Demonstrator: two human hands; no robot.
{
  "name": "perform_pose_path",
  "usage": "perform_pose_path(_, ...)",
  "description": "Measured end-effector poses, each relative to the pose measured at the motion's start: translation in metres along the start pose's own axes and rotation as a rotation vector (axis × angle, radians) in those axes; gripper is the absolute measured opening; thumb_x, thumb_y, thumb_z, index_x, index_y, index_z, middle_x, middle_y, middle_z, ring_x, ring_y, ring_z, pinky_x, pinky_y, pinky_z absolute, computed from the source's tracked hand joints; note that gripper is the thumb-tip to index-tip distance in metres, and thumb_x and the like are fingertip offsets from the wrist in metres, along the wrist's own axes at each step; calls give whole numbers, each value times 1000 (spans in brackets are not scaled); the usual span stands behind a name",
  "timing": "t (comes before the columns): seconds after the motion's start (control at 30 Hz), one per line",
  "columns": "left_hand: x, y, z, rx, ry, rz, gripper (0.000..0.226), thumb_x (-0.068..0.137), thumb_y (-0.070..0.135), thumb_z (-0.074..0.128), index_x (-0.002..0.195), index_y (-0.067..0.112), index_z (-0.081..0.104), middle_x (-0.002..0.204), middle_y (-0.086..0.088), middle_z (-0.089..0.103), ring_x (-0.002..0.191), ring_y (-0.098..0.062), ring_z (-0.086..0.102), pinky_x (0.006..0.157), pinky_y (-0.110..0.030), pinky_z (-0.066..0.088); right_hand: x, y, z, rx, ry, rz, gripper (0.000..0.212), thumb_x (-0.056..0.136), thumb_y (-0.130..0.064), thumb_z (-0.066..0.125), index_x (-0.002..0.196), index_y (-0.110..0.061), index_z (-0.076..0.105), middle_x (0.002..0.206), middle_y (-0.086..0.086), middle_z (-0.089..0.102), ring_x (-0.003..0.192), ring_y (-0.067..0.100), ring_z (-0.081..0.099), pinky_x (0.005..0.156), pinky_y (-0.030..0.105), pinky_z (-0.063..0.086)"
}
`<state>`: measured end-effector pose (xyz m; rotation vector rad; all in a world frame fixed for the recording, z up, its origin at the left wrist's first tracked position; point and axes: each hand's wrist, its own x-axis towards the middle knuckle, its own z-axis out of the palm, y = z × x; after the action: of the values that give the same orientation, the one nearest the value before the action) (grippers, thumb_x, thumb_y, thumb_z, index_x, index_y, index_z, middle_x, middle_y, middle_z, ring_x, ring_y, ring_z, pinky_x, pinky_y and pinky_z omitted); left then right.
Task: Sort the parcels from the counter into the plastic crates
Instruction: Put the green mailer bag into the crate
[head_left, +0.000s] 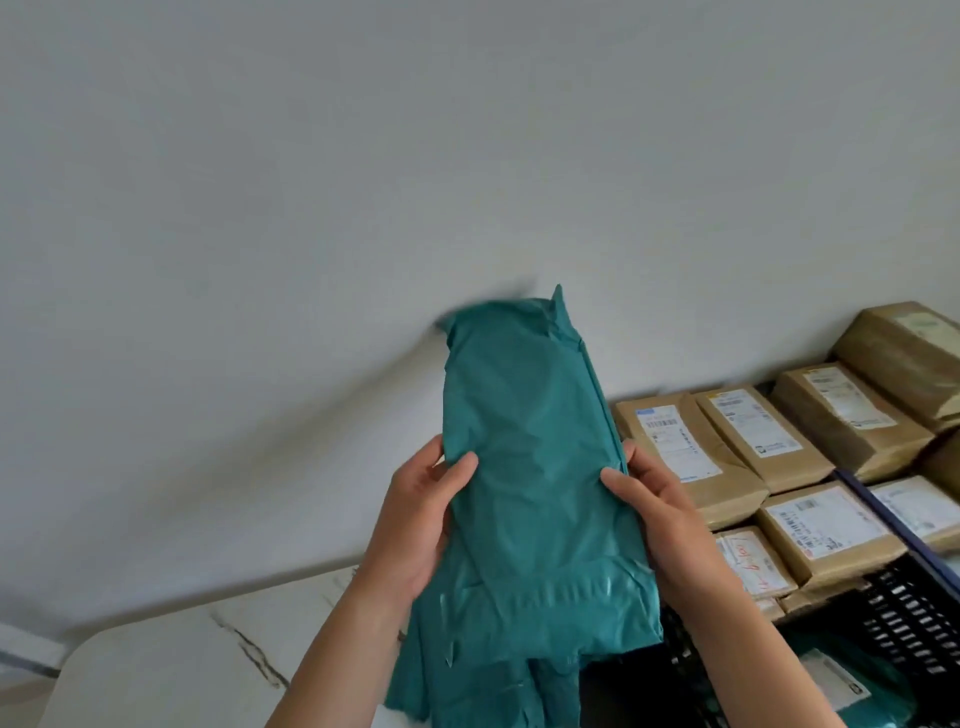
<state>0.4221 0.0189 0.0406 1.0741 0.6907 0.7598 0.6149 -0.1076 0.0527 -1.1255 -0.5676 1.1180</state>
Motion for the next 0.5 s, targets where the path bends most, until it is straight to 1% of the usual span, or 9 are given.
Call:
perform_pose_path(0.03,5,18,10,41,-14,71,29,104,9,58,131,11,69,129,-8,75,122,-26,70,107,-45,52,0,-19,3,-15,1,-47,26,90,-19,66,106,0,59,106,17,73,91,28,73,75,36,65)
perform_pose_path(0.07,10,33,18,78,-34,133,28,105,9,58,131,12,69,128,-8,75,121,-26,71,107,-45,53,1,-39,7,-35,4,-95,26,91,-21,65,108,-2,61,107,15,75,92,26,75,73,35,65)
perform_pose_path(0.13,21,63,35,127,-73,246,28,105,7,57,130,13,69,128,-8,75,122,-27,70,107,-45,52,6,-74,13,-97,11,-200,19,93,-27,65,103,-11,62,103,11,77,90,22,75,69,32,62)
perform_pose_path(0.23,33,99,54,160,-140,385,28,106,5,55,130,11,68,130,-9,73,125,-28,68,109,-45,52,15,-116,18,-228,43,-379,16,96,-34,65,97,-18,62,98,12,78,86,23,72,70,35,55)
perform_pose_path(0.3,39,118,64,146,-169,431,28,107,3,53,131,10,66,131,-9,73,125,-27,69,107,-41,54,19,-135,18,-296,77,-496,14,102,-29,62,98,-15,61,91,12,76,83,22,70,71,34,54)
perform_pose_path(0.37,42,131,73,120,-174,452,30,107,1,50,130,11,67,129,-7,74,123,-25,69,104,-37,55,20,-149,19,-350,109,-568,20,106,-27,60,103,-8,60,90,21,74,84,26,68,78,43,53)
perform_pose_path(0.43,44,139,79,95,-172,466,31,108,0,48,130,10,67,129,-7,74,124,-25,69,103,-36,55,20,-157,19,-388,121,-603,25,106,-30,60,107,-5,59,94,30,71,85,31,67,82,51,51)
perform_pose_path(0.5,45,142,84,75,-171,467,31,108,0,48,132,9,66,132,-7,73,125,-25,68,105,-37,55,20,-162,19,-397,138,-616,23,106,-30,60,106,-8,60,93,29,71,84,31,67,81,52,51)
